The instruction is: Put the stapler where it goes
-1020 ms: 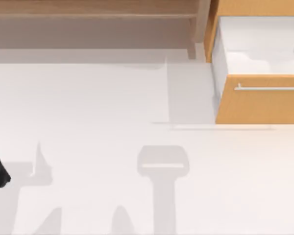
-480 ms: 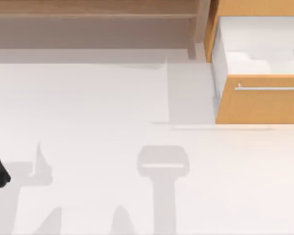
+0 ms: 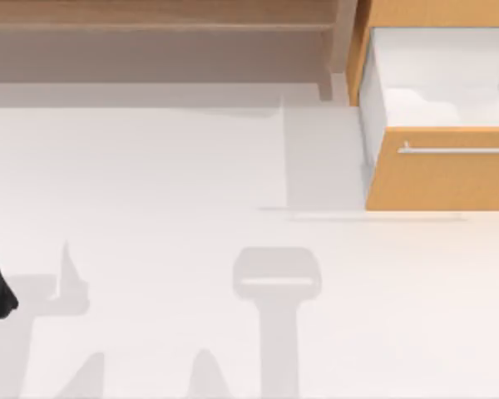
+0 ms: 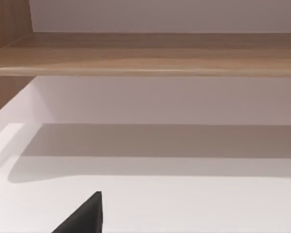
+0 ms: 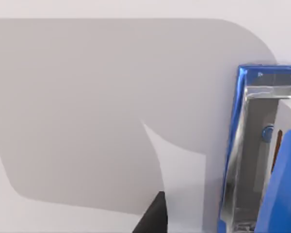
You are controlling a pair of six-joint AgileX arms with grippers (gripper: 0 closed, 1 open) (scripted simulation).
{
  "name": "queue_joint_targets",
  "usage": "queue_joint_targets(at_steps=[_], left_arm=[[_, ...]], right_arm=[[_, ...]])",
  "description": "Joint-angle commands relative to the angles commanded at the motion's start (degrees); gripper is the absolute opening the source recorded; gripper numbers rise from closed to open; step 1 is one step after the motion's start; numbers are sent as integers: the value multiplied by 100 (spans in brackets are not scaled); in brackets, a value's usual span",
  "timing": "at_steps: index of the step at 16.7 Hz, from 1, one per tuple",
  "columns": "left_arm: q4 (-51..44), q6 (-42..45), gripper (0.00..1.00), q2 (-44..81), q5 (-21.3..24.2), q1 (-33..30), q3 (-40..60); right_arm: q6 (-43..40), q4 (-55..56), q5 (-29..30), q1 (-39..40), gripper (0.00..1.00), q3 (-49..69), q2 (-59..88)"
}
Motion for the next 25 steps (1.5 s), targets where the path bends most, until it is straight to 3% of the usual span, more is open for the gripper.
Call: queue_joint_targets(at_steps=[21, 25], left_arm=[[0, 0, 100, 0, 0, 0, 0], [0, 0, 100, 0, 0, 0, 0]], right_arm=[[25, -876, -28, 2, 0, 438, -505], [245, -850, -114, 174, 0, 986, -620]])
